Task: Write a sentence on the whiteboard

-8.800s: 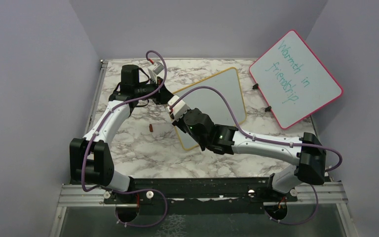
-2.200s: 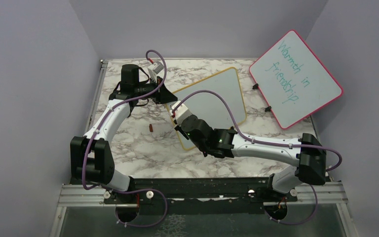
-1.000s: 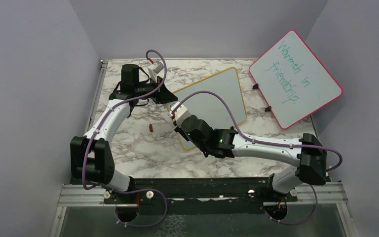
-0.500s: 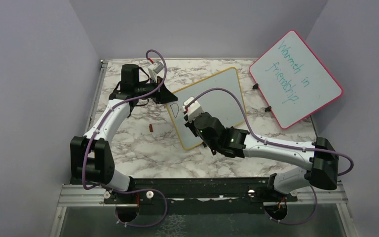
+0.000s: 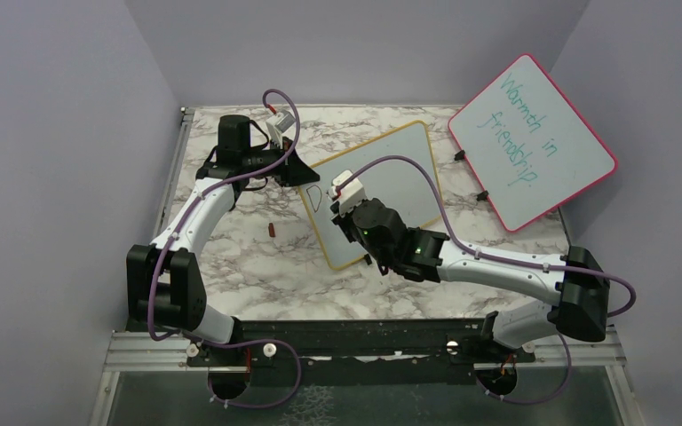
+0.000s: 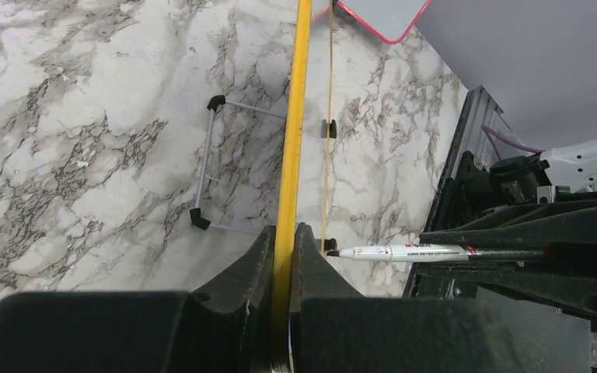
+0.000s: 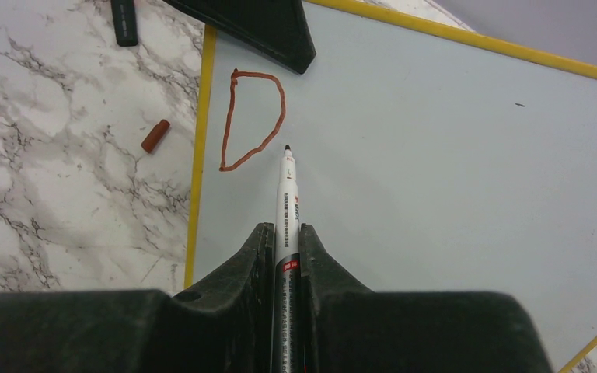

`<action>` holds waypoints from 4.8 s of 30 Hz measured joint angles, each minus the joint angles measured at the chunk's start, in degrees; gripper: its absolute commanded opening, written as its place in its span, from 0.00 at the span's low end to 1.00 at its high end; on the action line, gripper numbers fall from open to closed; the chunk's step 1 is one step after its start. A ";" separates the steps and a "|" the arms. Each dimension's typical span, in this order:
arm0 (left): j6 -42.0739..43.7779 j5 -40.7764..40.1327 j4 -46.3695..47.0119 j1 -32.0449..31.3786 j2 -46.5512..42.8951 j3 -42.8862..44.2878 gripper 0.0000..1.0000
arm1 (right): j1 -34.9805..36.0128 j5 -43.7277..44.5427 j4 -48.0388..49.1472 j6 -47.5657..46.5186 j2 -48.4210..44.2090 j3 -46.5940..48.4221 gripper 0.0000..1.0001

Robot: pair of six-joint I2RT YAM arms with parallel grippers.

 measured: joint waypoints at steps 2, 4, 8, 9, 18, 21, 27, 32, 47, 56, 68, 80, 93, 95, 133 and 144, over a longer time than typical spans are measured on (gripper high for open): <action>0.00 0.00 -0.02 0.00 0.00 0.02 0.00 | 0.00 -0.17 0.09 0.00 0.02 0.00 0.00; 0.00 0.00 -0.02 0.00 0.02 0.04 0.00 | 0.00 -0.26 0.13 0.00 0.07 0.00 0.00; 0.00 0.07 -0.04 0.00 0.11 0.11 0.00 | 0.00 -0.48 0.15 0.00 0.31 0.00 0.00; 0.00 0.07 -0.04 0.00 0.11 0.13 0.00 | 0.00 -0.57 0.13 0.00 0.35 0.00 0.00; 0.00 0.11 -0.09 0.00 0.22 0.28 0.00 | 0.00 -0.87 0.31 0.00 1.16 0.00 0.01; 0.00 0.13 -0.11 0.00 0.24 0.28 0.00 | 0.00 -0.98 0.46 0.00 1.73 0.00 0.01; 0.02 0.26 -0.20 0.11 0.33 0.28 0.00 | 0.00 -0.94 0.76 -0.17 2.32 0.00 0.00; 0.02 0.28 -0.20 0.11 0.33 0.31 0.00 | 0.00 -0.81 0.81 -0.57 2.32 0.00 0.00; 0.02 0.28 -0.26 0.11 0.33 0.37 0.00 | -0.13 1.99 0.76 -0.68 2.32 0.00 0.00; 0.02 0.28 -0.26 0.11 0.37 0.39 0.00 | -0.48 2.47 0.76 -0.76 2.32 0.00 0.00; 0.02 0.31 -0.26 0.15 0.46 0.39 0.00 | -0.76 2.47 0.81 -1.03 2.32 0.00 0.00; 0.02 0.35 -0.26 0.22 0.52 0.42 0.00 | -0.87 2.45 0.92 -1.05 2.32 0.00 0.00; 0.04 0.46 -0.26 0.22 0.55 0.42 0.00 | -0.96 2.38 1.51 -2.01 2.45 0.02 0.00; 0.04 0.46 -0.24 0.26 0.59 0.42 0.00 | -0.98 2.29 1.60 -2.14 2.49 0.02 0.00; 0.04 0.74 -0.37 0.37 1.05 0.72 0.00 | -1.25 -4.04 1.01 -2.69 2.78 0.35 0.00; 0.02 0.79 -0.39 0.37 1.11 0.79 0.00 | -1.25 -4.20 -1.64 -2.05 2.12 -0.11 0.00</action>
